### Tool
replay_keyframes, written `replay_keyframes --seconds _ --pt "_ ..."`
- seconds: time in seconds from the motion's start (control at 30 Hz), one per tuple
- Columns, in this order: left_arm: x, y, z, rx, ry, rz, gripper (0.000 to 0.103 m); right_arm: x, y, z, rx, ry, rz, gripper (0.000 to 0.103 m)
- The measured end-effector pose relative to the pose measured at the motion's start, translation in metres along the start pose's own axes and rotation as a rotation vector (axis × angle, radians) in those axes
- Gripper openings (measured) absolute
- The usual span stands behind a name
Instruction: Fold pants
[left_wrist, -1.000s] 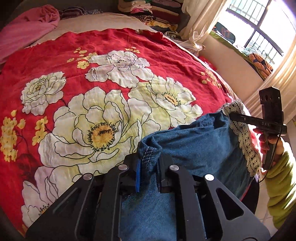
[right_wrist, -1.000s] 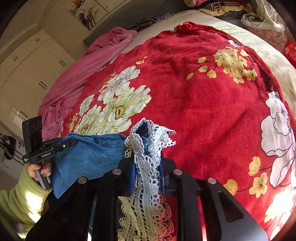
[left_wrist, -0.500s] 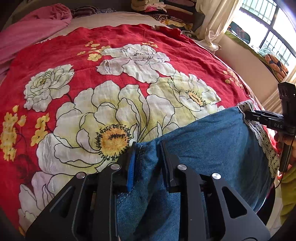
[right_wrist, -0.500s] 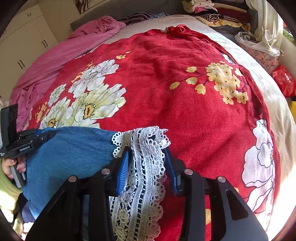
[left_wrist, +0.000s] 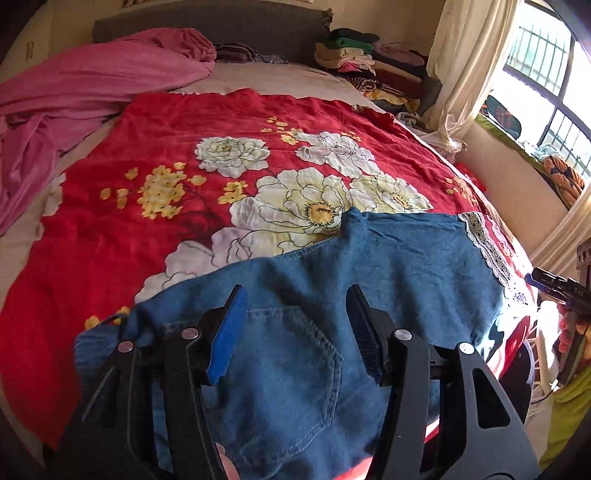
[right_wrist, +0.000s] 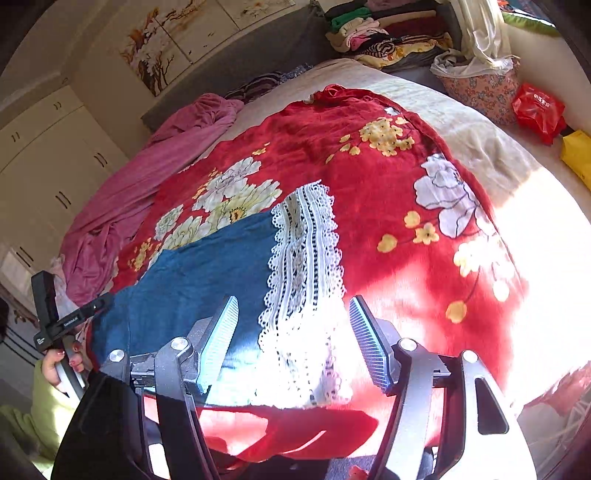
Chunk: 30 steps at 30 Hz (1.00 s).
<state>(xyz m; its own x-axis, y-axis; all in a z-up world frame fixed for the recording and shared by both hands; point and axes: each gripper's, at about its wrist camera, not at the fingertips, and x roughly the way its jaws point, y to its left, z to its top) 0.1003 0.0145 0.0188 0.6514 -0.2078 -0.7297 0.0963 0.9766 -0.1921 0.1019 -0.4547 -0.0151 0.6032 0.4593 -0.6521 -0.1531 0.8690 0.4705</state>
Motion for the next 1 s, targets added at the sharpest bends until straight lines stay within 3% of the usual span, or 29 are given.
replay_keyframes --seconds 0.13,0.27,0.3,0.43,0.5,0.57,0.6,0.77,0.83,1.0 --pt "-0.043 0.042 -0.028 -0.066 -0.065 0.132 0.048 0.0 -0.008 -0.015 0.02 0.005 -0.019 0.061" --pt "-0.057 0.089 -0.046 -0.2 -0.04 0.179 0.049 0.017 -0.015 -0.017 0.037 0.03 -0.027 0.062" --pt "-0.058 0.095 -0.048 -0.213 -0.04 0.183 0.05 0.022 -0.016 -0.017 0.034 0.039 -0.017 0.063" --pt "-0.042 0.11 -0.056 -0.286 -0.003 0.089 0.057 0.033 -0.014 -0.022 0.052 0.05 0.029 0.048" --pt "-0.03 0.107 -0.058 -0.289 0.017 0.067 0.057 0.033 -0.01 -0.024 0.049 0.054 0.044 0.046" --pt "-0.021 0.101 -0.059 -0.299 0.028 0.022 0.053 0.033 -0.008 -0.026 0.044 0.048 0.026 0.037" --pt "-0.016 0.097 -0.06 -0.3 0.035 0.033 0.039 0.034 -0.008 -0.027 0.048 0.043 0.017 0.032" --pt "-0.026 0.096 -0.053 -0.247 0.012 0.15 0.031 0.018 0.0 -0.024 -0.006 0.002 -0.058 0.018" --pt "-0.032 0.096 -0.051 -0.201 -0.003 0.176 0.031 0.017 0.002 -0.024 -0.049 0.014 -0.1 0.017" --pt "-0.011 0.101 -0.063 -0.232 0.043 0.19 0.036 0.032 -0.004 -0.035 -0.034 0.029 -0.127 0.022"
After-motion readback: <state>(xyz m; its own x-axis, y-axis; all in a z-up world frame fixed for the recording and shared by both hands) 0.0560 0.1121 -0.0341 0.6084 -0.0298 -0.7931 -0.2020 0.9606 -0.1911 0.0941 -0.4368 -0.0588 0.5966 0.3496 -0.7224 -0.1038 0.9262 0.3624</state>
